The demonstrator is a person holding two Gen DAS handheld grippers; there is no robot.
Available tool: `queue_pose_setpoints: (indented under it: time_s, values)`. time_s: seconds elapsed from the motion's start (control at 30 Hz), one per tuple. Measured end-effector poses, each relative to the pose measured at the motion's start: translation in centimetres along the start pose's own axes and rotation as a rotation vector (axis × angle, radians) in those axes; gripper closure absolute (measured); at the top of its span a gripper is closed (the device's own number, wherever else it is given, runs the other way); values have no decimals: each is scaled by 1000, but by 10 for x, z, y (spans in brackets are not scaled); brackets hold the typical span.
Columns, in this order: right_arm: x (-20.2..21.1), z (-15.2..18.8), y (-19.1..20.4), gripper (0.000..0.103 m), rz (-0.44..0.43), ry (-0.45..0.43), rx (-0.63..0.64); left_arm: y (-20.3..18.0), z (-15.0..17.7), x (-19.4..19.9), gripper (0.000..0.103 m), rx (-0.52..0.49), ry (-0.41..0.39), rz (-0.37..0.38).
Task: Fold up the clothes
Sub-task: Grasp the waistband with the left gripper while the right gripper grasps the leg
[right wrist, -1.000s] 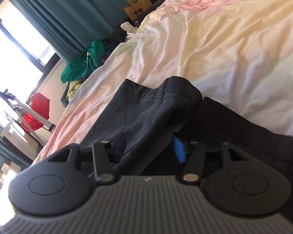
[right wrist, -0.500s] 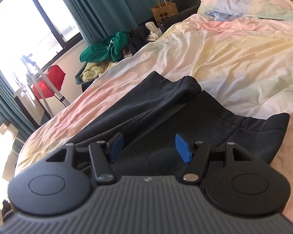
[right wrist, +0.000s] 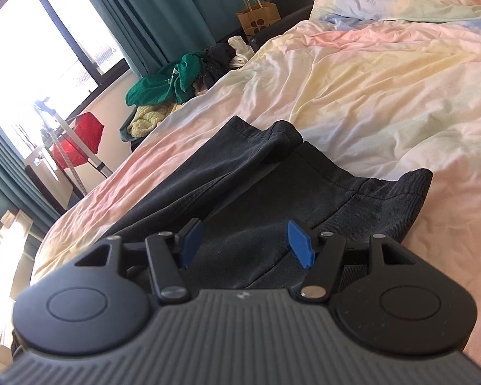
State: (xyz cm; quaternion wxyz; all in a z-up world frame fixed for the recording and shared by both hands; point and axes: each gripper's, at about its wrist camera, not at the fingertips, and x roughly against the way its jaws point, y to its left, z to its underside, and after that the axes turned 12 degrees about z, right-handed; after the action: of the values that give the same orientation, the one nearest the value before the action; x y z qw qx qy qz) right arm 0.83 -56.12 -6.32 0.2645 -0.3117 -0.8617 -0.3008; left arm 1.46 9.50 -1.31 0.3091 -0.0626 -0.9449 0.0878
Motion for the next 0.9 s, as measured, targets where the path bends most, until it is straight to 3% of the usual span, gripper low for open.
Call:
queue_pose_setpoints:
  time_s: [0.03, 0.1, 0.2, 0.3, 0.4, 0.5, 0.57, 0.67, 0.8, 0.9]
  values:
    - [1, 0, 0, 18, 4, -12, 4, 8, -2, 2, 5, 15, -1, -20]
    - [4, -2, 0, 7, 25, -48, 12, 21, -2, 7, 5, 54, -10, -44]
    - [7, -5, 0, 7, 80, -88, 21, 38, 5, 11, 3, 155, -36, -37]
    - [17, -8, -12, 7, 144, -169, -48, 53, 17, 10, 3, 277, -34, -27]
    - [22, -11, -32, 7, 247, -221, -141, 59, 17, 19, 3, 311, -69, -53]
    - [11, -13, -50, 7, 367, -191, -177, 65, 17, 25, 2, 359, -95, -62]
    - [2, -12, -63, 7, 398, -145, -227, 68, 18, 28, 2, 397, -109, -61]
    - [-10, -7, -81, 7, 378, -54, -340, 75, 20, 28, 2, 443, -100, -62]
    - [-27, 2, -88, 8, 287, 58, -431, 89, 26, 23, 2, 549, -72, -38]
    - [-34, 7, -83, 46, 231, 105, -453, 97, 30, 21, 2, 594, -57, -56]
